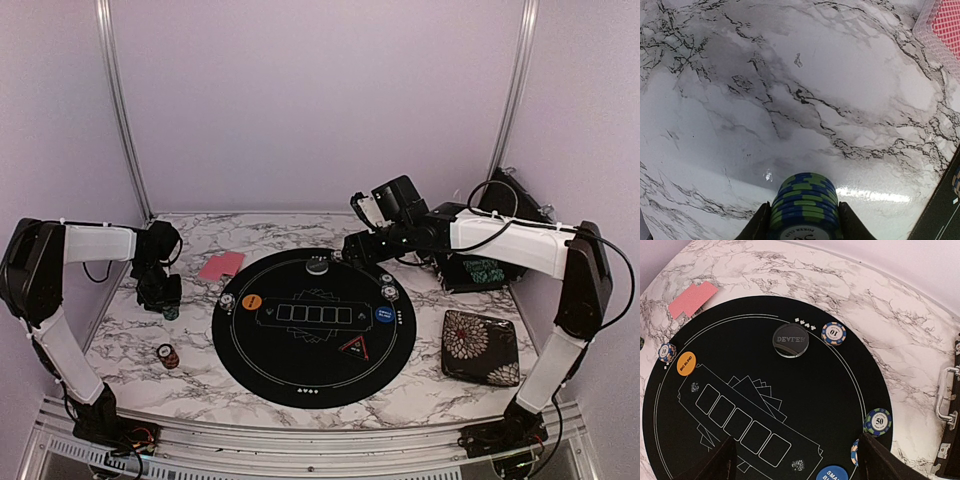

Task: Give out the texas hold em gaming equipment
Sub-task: Pick up the pile of poker chips from the pile of poker chips.

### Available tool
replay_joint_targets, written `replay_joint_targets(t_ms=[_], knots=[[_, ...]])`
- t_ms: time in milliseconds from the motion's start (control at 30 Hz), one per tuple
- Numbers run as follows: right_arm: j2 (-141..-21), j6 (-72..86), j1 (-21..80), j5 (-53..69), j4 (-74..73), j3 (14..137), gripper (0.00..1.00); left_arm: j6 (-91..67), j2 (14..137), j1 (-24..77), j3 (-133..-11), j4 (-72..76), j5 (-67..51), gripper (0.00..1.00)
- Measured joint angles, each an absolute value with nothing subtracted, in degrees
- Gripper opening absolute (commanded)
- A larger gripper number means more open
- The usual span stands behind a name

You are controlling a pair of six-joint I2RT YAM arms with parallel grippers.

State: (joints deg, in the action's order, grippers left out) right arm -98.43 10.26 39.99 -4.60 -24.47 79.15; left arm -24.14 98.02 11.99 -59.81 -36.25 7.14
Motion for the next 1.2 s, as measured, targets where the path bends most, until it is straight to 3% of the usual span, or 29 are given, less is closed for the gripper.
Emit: replay_joint_targets(t_ms=[1200], knots=[[-98.5,10.3,40.0,-4.6,-24.5,79.4,0.80,-23.5,97.7,12.0,-61.2,-37.8,7.6,0.34]])
